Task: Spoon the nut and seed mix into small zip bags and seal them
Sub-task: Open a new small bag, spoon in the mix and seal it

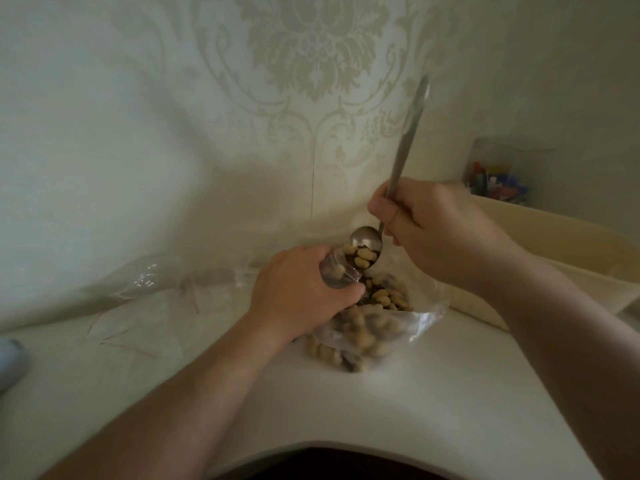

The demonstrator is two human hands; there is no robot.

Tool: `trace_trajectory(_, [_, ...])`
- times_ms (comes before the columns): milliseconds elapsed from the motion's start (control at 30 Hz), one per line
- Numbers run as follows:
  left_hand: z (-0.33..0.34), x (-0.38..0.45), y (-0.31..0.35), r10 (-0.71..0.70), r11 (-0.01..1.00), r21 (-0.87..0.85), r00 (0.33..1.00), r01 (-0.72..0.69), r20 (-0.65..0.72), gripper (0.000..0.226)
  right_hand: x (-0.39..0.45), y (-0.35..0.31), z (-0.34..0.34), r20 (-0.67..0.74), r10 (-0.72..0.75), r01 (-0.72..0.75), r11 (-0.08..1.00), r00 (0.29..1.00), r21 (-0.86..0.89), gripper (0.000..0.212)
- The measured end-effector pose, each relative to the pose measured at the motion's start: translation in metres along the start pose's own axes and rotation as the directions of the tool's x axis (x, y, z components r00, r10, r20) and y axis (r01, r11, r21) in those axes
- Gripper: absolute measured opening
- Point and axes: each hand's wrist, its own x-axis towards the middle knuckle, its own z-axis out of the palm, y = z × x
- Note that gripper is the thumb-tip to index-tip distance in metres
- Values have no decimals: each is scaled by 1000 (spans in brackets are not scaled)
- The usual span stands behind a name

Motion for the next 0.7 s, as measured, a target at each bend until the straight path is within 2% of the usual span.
trace_trajectory(133, [-1,-1,2,-29,999,-22,999,28,-35,36,2,-4,3,-9,-121,120,989,993,-84,32])
trace_trajectory(300, [-5,-1,1,-86,993,-81,995,82,-51,40,-4,-3,6,-96,-122,115,991,988,-74,30])
trace_trajectory(433, [-7,-1,1,-114,989,-100,992,108,-47,35,-9,-1,10,-171,-232,209,967,957,-146,27])
trace_trajectory(533, [-7,-2,2,-127,987,-107,991,123,-30,33,-12,1,15,-233,-289,263,955,928,-137,26])
trace_trajectory(700, [-10,-2,0,-154,981,-117,988,152,-9,37,-18,-2,23,-278,-319,277,944,906,-180,20])
